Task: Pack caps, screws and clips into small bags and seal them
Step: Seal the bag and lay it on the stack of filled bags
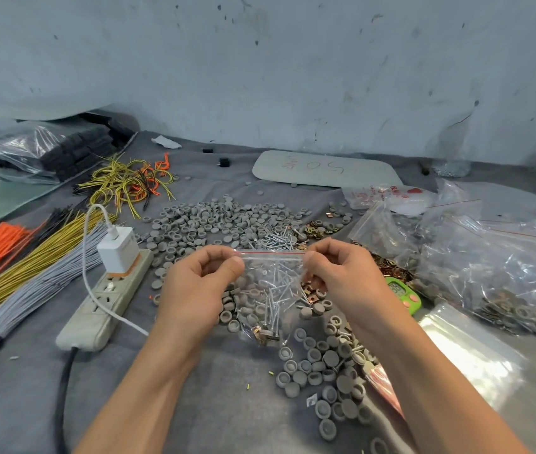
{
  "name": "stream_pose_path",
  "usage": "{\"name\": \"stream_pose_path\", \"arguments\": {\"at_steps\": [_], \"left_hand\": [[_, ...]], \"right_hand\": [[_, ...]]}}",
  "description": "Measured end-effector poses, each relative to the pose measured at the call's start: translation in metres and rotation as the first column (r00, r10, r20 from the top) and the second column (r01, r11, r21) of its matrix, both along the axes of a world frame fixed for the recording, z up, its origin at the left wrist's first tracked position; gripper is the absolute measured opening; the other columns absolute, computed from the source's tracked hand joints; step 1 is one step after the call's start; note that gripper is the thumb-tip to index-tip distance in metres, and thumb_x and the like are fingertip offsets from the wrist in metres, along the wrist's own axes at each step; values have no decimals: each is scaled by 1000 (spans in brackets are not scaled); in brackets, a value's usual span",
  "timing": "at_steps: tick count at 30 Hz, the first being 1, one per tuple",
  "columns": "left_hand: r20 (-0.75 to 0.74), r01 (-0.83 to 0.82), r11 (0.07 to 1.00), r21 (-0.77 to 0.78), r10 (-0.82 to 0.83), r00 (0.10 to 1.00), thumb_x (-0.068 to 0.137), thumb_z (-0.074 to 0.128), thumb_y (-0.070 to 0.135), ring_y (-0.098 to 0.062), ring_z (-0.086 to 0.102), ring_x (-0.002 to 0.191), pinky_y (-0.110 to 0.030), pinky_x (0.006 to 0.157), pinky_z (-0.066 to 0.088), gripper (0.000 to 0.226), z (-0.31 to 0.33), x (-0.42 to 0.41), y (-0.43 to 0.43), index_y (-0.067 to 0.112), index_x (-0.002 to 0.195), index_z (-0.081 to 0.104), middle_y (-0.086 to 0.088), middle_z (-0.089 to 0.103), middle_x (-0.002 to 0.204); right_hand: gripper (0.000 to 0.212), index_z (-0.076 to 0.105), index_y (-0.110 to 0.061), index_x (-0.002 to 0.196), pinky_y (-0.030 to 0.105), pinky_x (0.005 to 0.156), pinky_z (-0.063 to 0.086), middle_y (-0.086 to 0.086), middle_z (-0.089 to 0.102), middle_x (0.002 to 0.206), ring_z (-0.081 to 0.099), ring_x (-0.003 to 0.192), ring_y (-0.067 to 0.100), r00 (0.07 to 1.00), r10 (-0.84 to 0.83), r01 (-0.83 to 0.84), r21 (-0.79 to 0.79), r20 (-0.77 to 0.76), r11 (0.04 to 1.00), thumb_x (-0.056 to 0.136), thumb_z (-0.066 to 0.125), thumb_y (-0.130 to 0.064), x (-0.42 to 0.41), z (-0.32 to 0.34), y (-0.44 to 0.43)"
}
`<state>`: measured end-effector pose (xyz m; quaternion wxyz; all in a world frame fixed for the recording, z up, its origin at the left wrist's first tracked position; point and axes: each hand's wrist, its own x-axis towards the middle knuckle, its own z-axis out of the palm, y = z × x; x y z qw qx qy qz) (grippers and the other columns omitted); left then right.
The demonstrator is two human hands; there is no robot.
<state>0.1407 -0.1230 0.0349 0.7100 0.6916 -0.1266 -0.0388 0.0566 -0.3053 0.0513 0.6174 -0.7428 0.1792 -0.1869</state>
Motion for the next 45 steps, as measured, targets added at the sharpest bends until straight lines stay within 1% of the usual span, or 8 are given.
{"name": "stream_pose_path", "arguments": {"at_steps": [7,15,21,27,33,38,42,45], "left_hand": [[-20,18,999,-28,-18,1000,86,76,0,-6,69,59,-12,53,51,17,4,-4,1,15,78,77,-2,75,67],[-7,-2,999,43,2,1000,90,73,5,-17,58,68,-32,70,47,34,1,-1,-4,26,64,71,-1,65,66],[-103,116,993,-17,-117,988,88,75,9,-13,68,70,-18,60,53,9,2,-6,-3,17,86,79,-6,76,79],[-68,98,995,6,-97,993,84,78,7,-12,67,63,-20,56,53,19,4,-10,-6,24,78,82,-5,76,72],[-97,123,992,4,-122,988,84,77,6,-23,68,72,-36,70,54,16,7,-14,-10,20,79,82,-16,77,81],[-110,80,997,-9,-81,991,80,75,3,-19,61,66,-30,64,48,17,8,-15,-13,15,71,80,-12,71,69],[-85,117,993,-14,-118,989,80,74,3,-23,65,71,-35,70,51,14,7,-16,-14,15,75,80,-14,74,75],[-81,155,987,-31,-157,984,81,80,8,-34,75,87,-37,79,59,9,7,-17,-15,16,82,83,-13,79,83]], "right_hand": [[16,78,-23,79,32,70,48,7,73,76,57,64,11,999,40,-40,43,-16,998,91,75,-14,2,-3,4],[27,74,-16,69,28,65,49,4,68,66,55,61,13,1000,16,-18,114,17,993,93,73,-5,3,-1,6],[21,73,-16,76,38,68,46,4,67,67,53,63,17,999,37,-39,100,15,994,93,68,-5,3,-2,16],[19,76,-21,72,30,64,43,-2,67,66,52,58,10,999,50,-52,84,17,995,86,74,-8,4,-1,28],[16,77,-16,75,31,65,47,1,68,66,55,60,11,1000,21,-23,124,20,992,86,74,-4,5,-2,29],[19,78,-22,76,32,67,46,-1,68,66,55,61,11,999,20,-23,103,28,994,85,74,-5,6,-2,31],[20,79,-25,76,16,58,47,-5,73,68,61,60,4,997,43,-49,101,56,994,87,76,-9,5,-1,33],[18,80,-26,76,14,61,49,-2,76,73,65,65,3,997,45,-51,88,62,995,86,79,-11,6,-1,35]]}}
